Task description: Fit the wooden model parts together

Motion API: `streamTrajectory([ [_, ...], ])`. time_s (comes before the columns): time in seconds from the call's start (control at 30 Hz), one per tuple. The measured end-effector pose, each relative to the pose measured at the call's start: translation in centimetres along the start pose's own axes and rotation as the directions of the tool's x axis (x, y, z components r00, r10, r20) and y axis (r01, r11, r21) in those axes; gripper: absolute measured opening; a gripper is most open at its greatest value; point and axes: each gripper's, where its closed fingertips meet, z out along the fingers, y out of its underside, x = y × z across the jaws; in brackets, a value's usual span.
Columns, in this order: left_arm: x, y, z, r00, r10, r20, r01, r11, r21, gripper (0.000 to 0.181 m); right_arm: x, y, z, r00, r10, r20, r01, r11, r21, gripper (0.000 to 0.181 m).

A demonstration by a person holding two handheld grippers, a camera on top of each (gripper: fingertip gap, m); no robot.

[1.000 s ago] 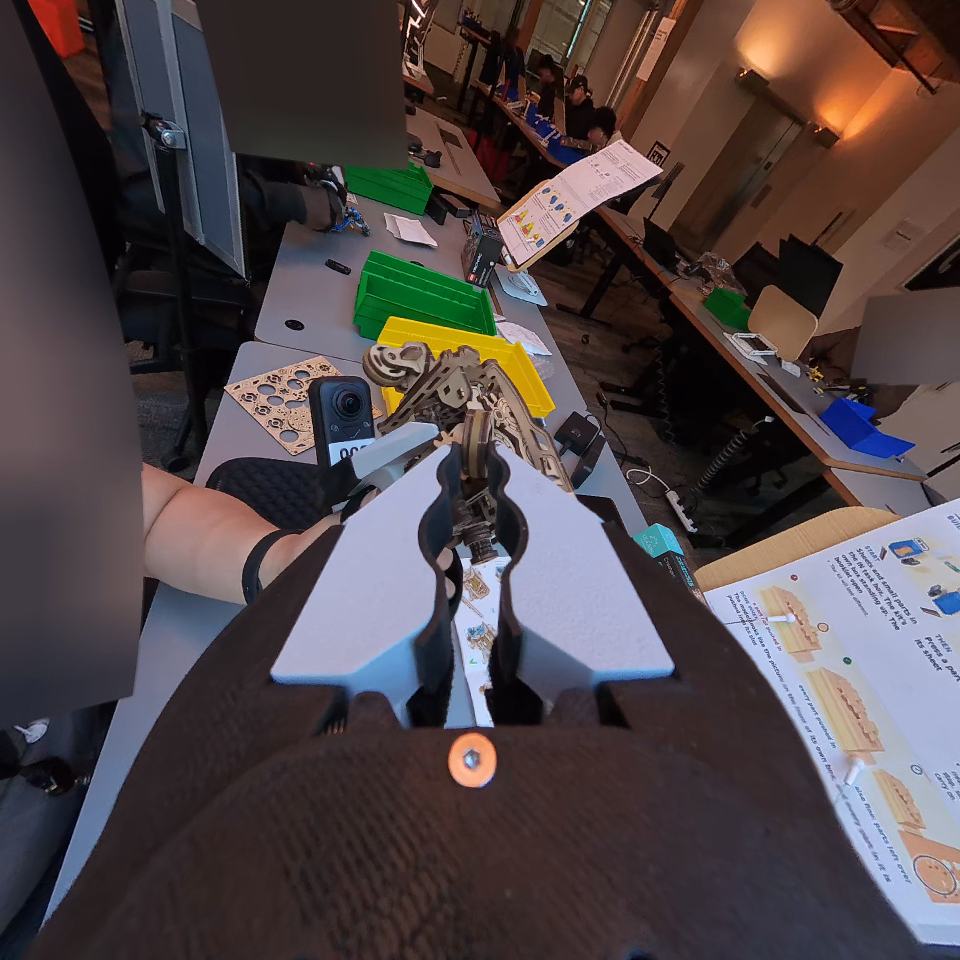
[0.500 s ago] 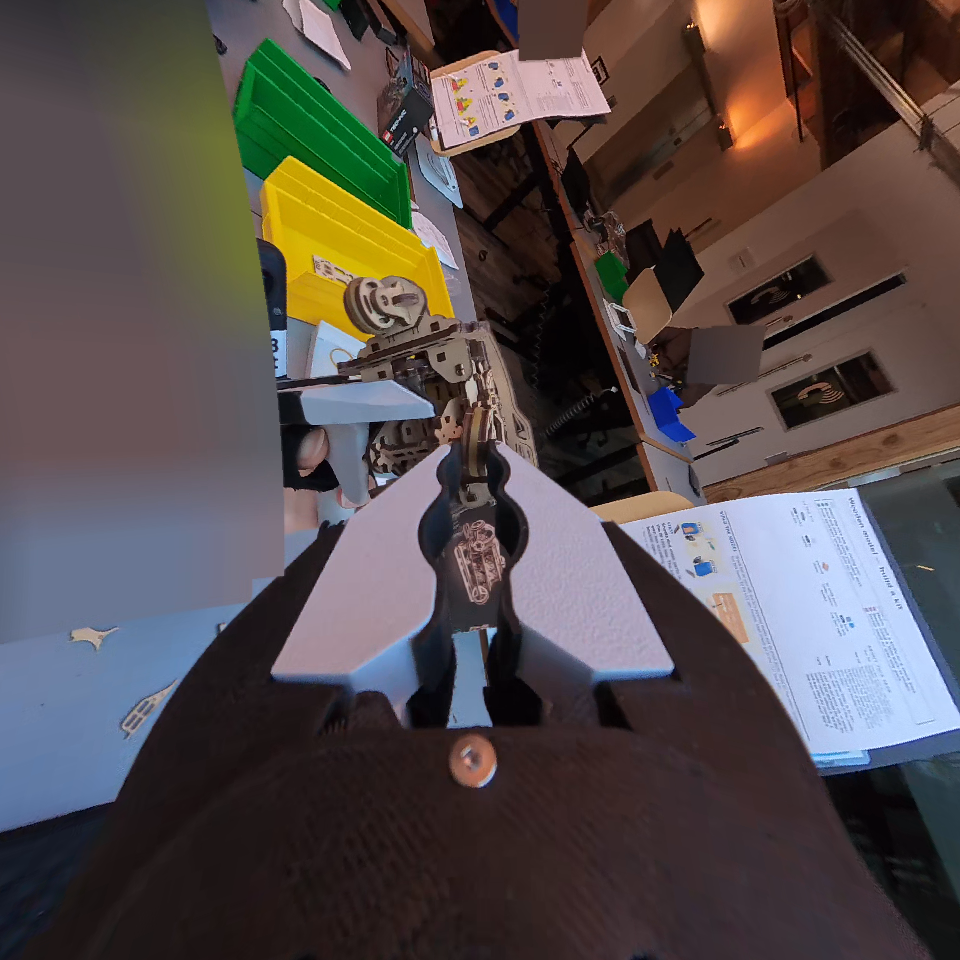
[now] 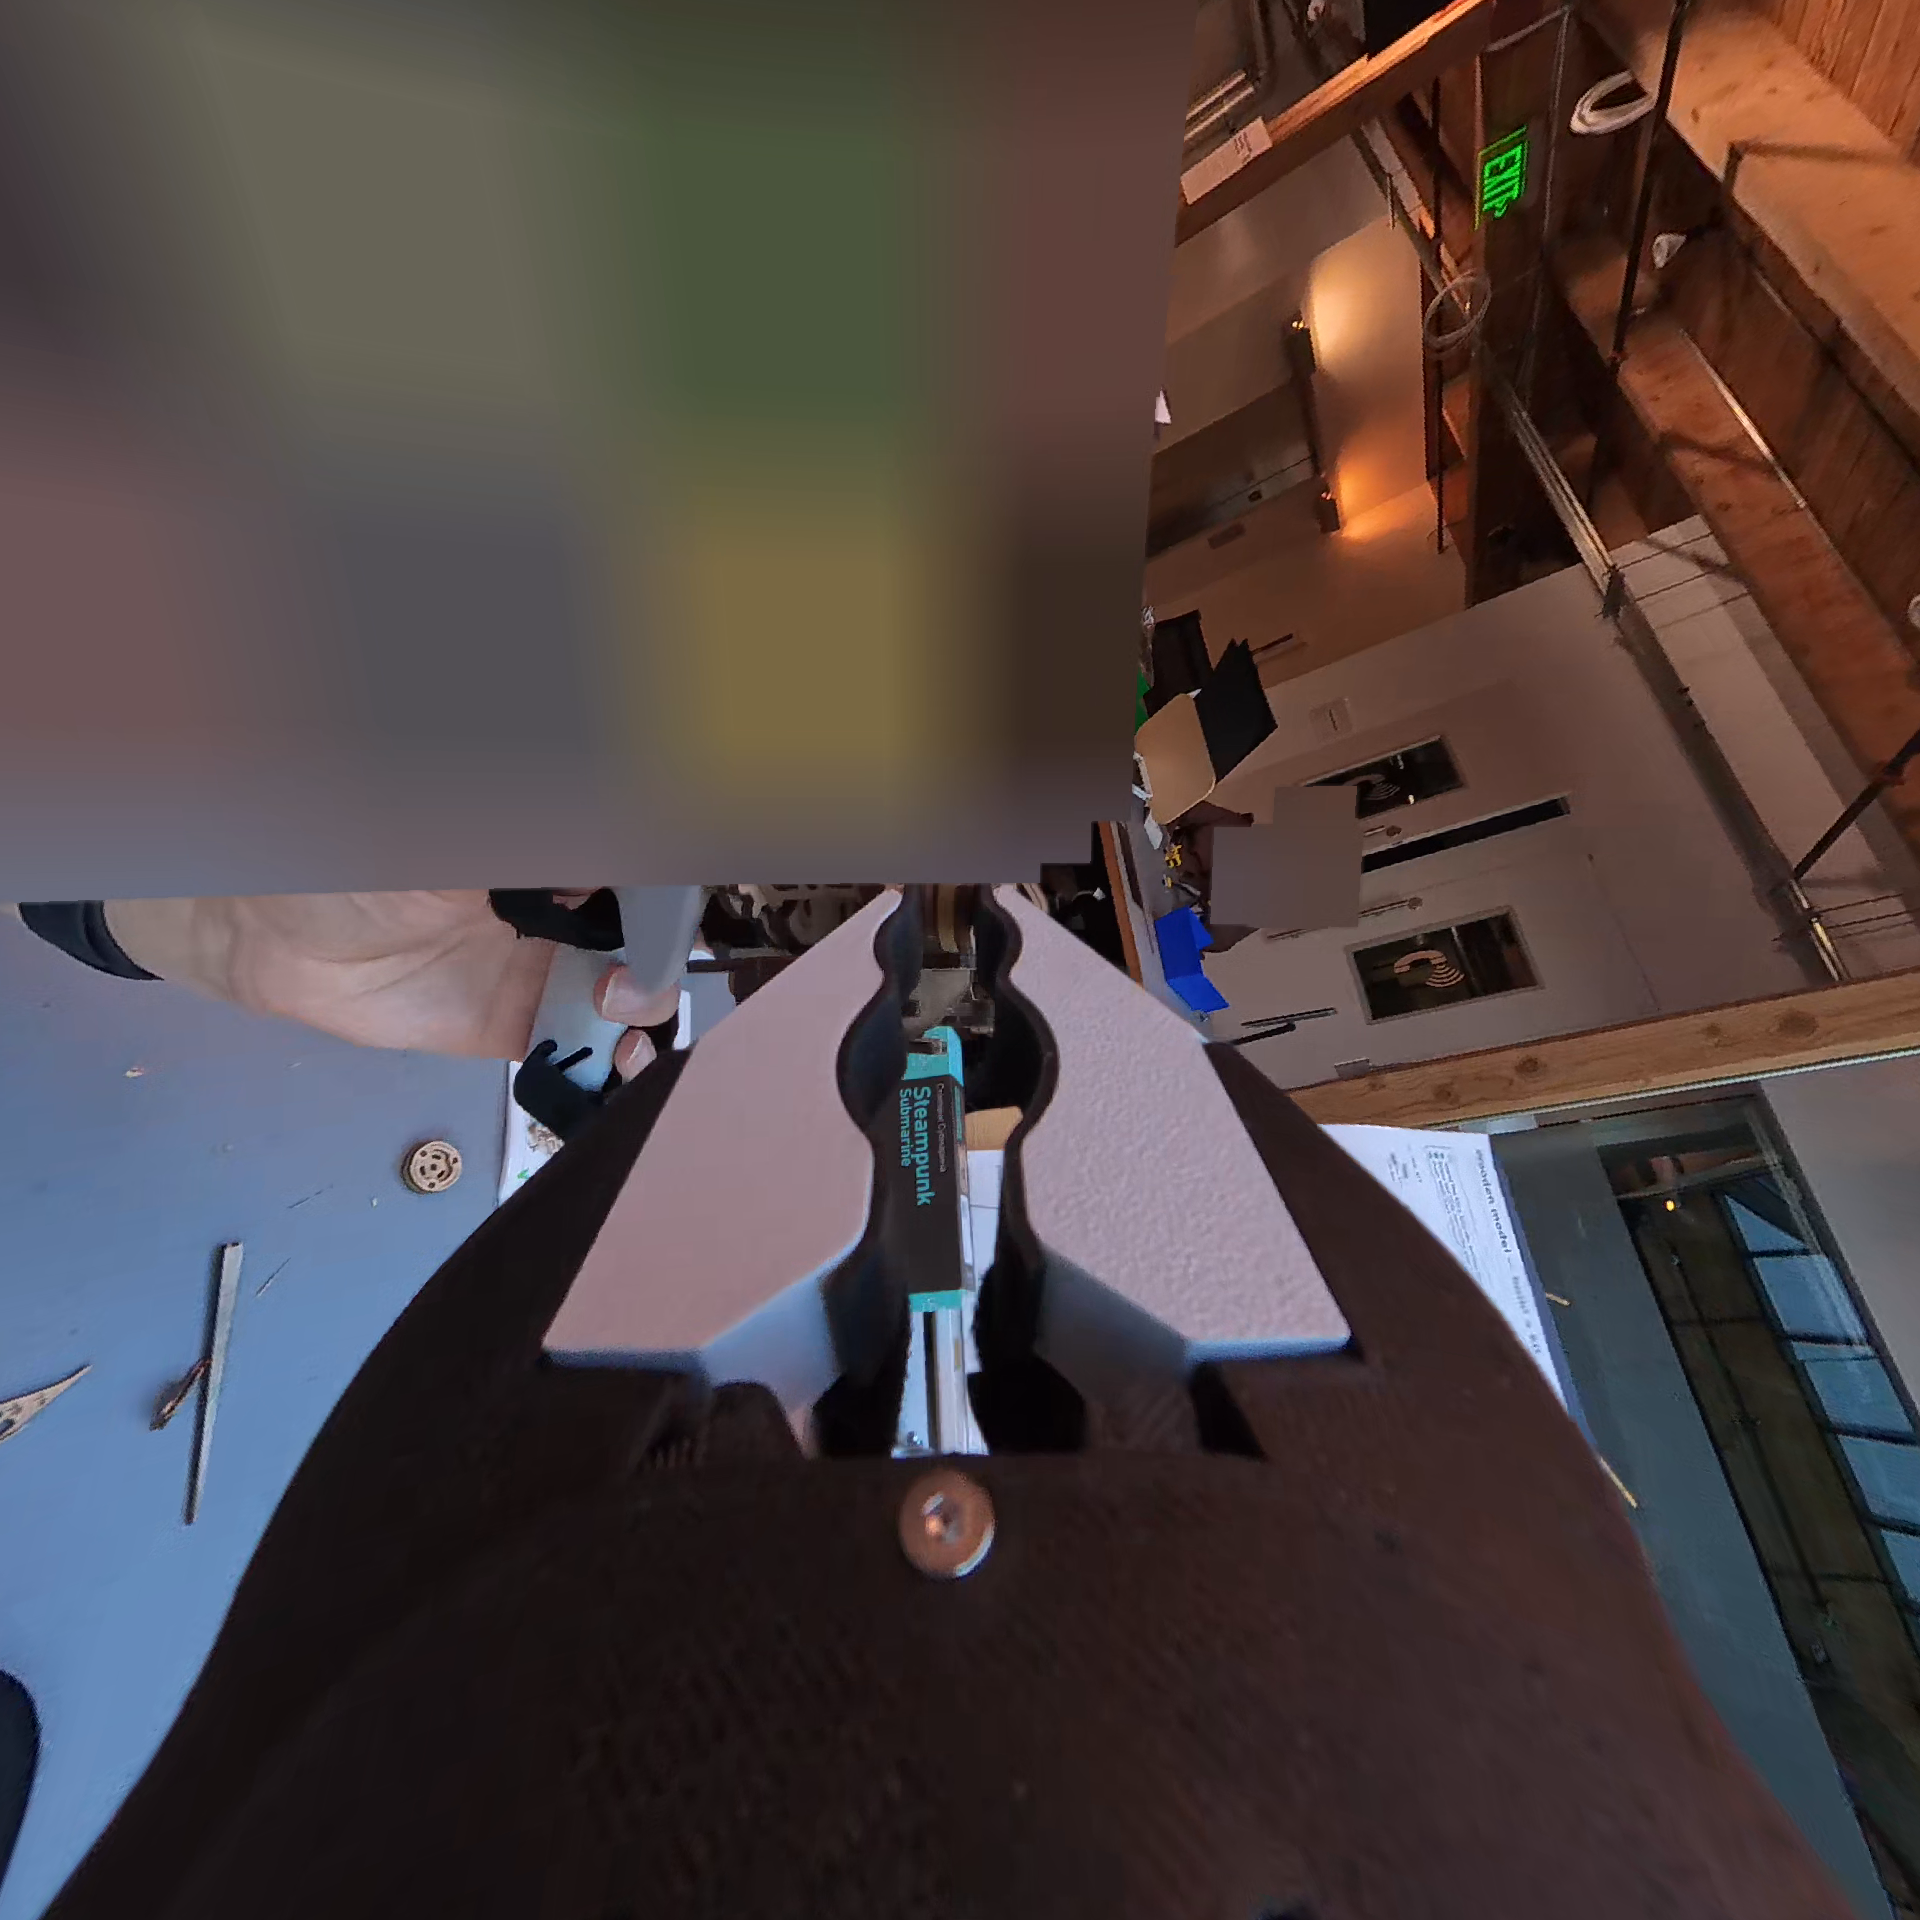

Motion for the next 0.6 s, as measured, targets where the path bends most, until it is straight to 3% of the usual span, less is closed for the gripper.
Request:
streamTrajectory([
  [0.03, 0.1, 0.0, 0.1, 1.0, -0.023, -0.006, 0.023, 1.0, 0.001, 0.064, 0.0, -0.1, -0.1, 1.0, -0.019, -0.013, 0.019, 1.0, 0.018, 0.008],
  [0.3, 1.0, 0.0, 0.6, 0.983, -0.17, -0.066, 0.169, 0.985, -0.014, 0.064, -0.1, -1.3, -0.9, 0.996, -0.071, -0.062, 0.08, 0.984, 0.156, 0.008],
  [0.6, 1.0, 0.0, 0.8, 0.986, -0.156, -0.061, 0.154, 0.987, -0.041, 0.064, 0.1, -1.4, -1.0, 0.998, 0.058, -0.019, -0.053, 0.979, 0.196, 0.008],
])
